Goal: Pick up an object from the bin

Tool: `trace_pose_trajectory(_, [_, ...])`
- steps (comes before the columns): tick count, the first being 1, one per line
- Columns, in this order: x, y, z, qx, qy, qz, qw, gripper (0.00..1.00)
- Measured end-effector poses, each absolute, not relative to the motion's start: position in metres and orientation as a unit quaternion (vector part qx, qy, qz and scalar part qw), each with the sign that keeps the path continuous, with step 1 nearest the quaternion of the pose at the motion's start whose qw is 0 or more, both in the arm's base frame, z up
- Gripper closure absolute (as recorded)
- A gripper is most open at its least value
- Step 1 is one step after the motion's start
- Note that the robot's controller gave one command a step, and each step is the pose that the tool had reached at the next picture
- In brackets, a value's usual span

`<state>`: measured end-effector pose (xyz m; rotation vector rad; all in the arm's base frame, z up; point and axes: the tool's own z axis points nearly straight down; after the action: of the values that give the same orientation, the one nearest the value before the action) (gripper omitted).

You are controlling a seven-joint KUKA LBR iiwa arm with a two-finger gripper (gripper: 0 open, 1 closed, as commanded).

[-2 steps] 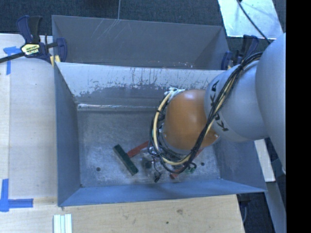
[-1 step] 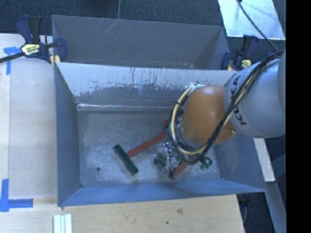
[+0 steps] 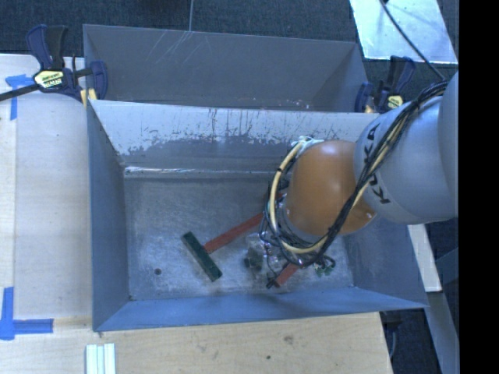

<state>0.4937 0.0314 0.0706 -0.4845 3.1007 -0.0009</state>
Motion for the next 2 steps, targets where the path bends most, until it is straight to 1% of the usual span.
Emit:
trace_pose_trajectory(1, [0.4933, 0.0314, 0.0701, -0.155, 0.988, 0.000, 0.001, 0.00])
trace_pose_trajectory(2, [0.4944, 0.0317, 0.0712, -0.155, 0.988, 0.000, 0.003, 1.00])
